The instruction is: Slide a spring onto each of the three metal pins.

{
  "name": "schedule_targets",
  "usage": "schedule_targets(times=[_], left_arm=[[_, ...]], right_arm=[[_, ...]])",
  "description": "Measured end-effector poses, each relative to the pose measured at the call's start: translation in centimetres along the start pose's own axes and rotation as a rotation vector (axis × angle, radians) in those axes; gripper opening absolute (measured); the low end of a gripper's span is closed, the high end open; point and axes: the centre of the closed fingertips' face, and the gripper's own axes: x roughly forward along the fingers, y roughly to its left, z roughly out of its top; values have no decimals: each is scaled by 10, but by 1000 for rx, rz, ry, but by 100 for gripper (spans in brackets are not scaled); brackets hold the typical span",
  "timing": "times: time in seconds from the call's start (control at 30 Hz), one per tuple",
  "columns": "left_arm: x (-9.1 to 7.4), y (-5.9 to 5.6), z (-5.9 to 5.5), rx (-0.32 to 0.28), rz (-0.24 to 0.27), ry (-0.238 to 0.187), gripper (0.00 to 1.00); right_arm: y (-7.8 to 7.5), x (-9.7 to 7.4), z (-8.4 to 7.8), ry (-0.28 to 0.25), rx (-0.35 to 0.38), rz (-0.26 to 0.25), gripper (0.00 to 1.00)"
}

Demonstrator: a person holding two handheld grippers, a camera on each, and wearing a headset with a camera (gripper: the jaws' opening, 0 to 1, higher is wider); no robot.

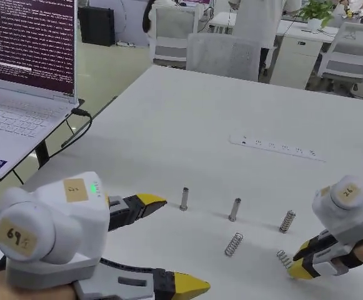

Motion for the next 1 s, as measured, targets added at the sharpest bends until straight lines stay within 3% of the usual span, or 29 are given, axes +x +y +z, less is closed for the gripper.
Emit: schedule_targets(times=[0.57, 1.0], left_arm=[[0, 0, -1, -1, -5, 4, 70], [-1, -1, -2, -4, -5, 8, 70]], right_arm=[[-2, 6, -8, 37, -36, -18, 13], [-5, 6, -9, 37, -35, -22, 12]])
